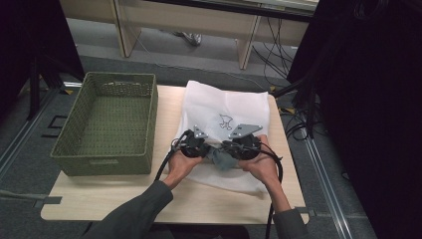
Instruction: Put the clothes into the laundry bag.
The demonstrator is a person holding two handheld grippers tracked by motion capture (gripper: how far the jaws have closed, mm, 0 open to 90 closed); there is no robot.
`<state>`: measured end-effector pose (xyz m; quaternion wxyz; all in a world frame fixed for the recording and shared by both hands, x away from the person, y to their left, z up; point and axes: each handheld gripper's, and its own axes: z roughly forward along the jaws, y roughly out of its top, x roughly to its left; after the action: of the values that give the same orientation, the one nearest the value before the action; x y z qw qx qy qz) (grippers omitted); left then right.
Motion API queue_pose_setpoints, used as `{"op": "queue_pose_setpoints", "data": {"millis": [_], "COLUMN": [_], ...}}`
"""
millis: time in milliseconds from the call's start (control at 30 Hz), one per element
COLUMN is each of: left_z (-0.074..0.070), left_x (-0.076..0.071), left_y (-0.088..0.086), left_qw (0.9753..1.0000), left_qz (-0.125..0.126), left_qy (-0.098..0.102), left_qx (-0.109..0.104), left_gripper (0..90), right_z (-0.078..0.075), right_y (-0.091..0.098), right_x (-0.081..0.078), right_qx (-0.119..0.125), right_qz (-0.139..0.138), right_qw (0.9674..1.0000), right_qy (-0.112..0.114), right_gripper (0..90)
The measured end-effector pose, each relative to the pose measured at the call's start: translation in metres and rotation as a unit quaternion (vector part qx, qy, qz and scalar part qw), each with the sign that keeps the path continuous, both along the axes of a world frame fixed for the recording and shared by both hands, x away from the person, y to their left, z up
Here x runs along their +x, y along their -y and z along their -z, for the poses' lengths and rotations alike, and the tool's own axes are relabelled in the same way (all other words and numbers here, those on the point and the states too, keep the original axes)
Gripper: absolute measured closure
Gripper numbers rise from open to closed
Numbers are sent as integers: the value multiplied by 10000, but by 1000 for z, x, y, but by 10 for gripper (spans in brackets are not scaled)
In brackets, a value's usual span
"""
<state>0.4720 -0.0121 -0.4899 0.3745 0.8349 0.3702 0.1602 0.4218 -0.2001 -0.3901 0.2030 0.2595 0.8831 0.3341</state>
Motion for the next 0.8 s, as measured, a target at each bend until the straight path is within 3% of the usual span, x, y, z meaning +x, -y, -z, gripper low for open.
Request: {"op": "queue_pose_setpoints", "data": {"millis": [33, 67, 100, 133, 200, 333, 400, 500, 567, 700, 733, 800], "left_z": [9, 12, 11, 11, 6, 2, 1, 0, 0, 2, 3, 7], "left_x": [1, 2, 2, 1, -2, -11, -17, -26, -32, -43, -44, -43], "left_y": [3, 2, 2, 4, 1, -8, -13, -21, -25, -31, -30, -26], "left_qw": [9992, 9990, 9990, 9988, 9993, 9996, 9993, 9990, 9990, 9991, 9989, 9986], "left_qz": [-284, -289, -288, -334, -218, -76, -102, -49, 92, 190, 237, 363], "left_qy": [-125, -209, -208, -160, -119, -105, -144, -266, -364, -359, -396, -383], "left_qx": [-257, -259, -259, -328, -263, -237, -335, -366, -251, -108, -111, 76], "left_gripper": [776, 774, 769, 762, 722, 650, 557, 379, 302, 296, 319, 399], "right_z": [1, 5, 8, 11, 16, 15, 16, 15, 15, 16, 16, 17], "right_y": [0, -1, 0, -1, 0, 2, 1, 3, 3, 3, 3, 2], "right_x": [-1, 0, 1, 2, 3, 3, 2, 2, 1, 3, 2, 2], "right_qx": [-17, -20, -73, -52, -79, -78, 25, -12, 2, 0, -8, 5], "right_qz": [78, 69, 57, 50, 84, 41, 59, 70, 101, 9, 54, 88], "right_qw": [9999, 10000, 9998, 9999, 9997, 9998, 9999, 9999, 9998, 9999, 9999, 9997], "right_qy": [-62, -50, -151, -76, -209, -200, -156, -135, -148, -172, -162, -237], "right_gripper": [864, 864, 864, 865, 864, 864, 863, 863, 862, 860, 860, 860]}}
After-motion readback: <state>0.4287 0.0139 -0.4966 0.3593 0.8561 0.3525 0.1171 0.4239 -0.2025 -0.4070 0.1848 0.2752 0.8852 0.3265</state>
